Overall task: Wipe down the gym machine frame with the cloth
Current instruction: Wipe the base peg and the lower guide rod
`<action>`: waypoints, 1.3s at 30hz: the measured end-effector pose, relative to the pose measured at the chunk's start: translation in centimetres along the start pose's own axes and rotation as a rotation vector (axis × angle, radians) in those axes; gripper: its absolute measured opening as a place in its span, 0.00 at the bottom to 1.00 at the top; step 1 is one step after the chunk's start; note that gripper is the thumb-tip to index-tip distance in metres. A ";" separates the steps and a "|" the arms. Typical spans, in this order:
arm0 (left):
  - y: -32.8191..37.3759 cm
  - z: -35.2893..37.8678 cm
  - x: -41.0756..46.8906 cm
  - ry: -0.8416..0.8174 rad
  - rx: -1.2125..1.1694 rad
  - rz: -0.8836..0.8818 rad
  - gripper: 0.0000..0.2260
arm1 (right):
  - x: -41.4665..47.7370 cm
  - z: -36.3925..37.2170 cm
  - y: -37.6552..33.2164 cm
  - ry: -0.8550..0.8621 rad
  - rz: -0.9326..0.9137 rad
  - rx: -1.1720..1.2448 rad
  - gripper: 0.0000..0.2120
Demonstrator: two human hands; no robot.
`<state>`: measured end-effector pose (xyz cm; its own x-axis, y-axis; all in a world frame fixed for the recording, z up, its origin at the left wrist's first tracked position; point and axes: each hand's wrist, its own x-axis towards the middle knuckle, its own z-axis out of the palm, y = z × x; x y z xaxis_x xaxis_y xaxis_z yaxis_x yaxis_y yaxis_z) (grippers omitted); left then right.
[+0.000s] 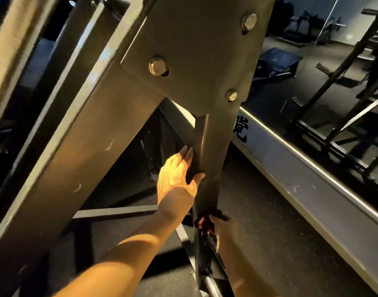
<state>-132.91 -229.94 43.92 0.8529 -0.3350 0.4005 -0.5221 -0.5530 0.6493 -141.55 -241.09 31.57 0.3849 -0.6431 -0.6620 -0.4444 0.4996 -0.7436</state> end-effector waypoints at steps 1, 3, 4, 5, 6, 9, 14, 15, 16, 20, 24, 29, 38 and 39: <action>-0.3 0.0 0.3 -0.030 0.047 0.009 0.33 | 1.4 0.5 0.7 0.025 0.017 0.022 0.11; -0.7 0.0 0.6 -0.076 0.077 0.008 0.34 | 5.1 1.3 2.3 0.036 0.044 0.050 0.15; -0.8 0.0 0.8 -0.092 0.082 0.005 0.34 | 5.1 1.5 1.8 0.010 0.059 0.085 0.17; -0.7 -0.1 0.8 -0.107 0.073 -0.005 0.33 | 3.5 1.6 0.4 0.021 0.070 0.117 0.16; -0.7 -0.2 0.8 -0.118 0.049 -0.019 0.33 | 0.8 1.5 -1.5 0.046 0.052 0.160 0.12; -0.7 -0.4 0.9 -0.125 -0.049 -0.057 0.30 | -2.4 1.0 -3.6 0.056 -0.038 0.207 0.05; -0.8 -1.2 0.7 -0.174 -0.157 -0.084 0.28 | -3.0 1.6 -1.8 0.092 0.020 0.192 0.06; -0.8 -1.6 0.8 -0.192 -0.162 -0.086 0.28 | -3.4 1.8 -2.0 0.094 0.045 0.202 0.05; -0.8 -1.8 1.0 -0.213 -0.156 -0.087 0.28 | -3.9 2.1 -2.6 0.084 0.039 0.212 0.03; -0.7 -2.8 1.6 -0.338 -0.169 -0.153 0.27 | -6.4 1.9 -7.7 0.043 -0.104 0.286 0.07; -0.7 -3.1 0.9 -0.375 -0.425 -0.257 0.22 | -10.4 1.6 -13.0 -0.046 -0.300 0.406 0.07; 0.5 -4.3 0.0 -0.350 -0.753 -0.564 0.18 | -14.4 1.1 -15.4 -0.160 -0.572 0.501 0.10; -1.0 -4.9 -1.1 -0.271 -0.841 -0.559 0.17 | -9.0 3.1 -7.5 0.095 -0.635 -0.061 0.10; -1.2 -4.8 -1.4 -0.277 -0.829 -0.569 0.16 | -7.9 2.9 -6.2 0.096 -0.569 -0.163 0.11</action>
<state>-133.51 -225.09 45.68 0.8901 -0.4103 -0.1985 0.2080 -0.0218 0.9779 -139.48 -237.45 41.12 0.5275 -0.8367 -0.1472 -0.3109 -0.0288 -0.9500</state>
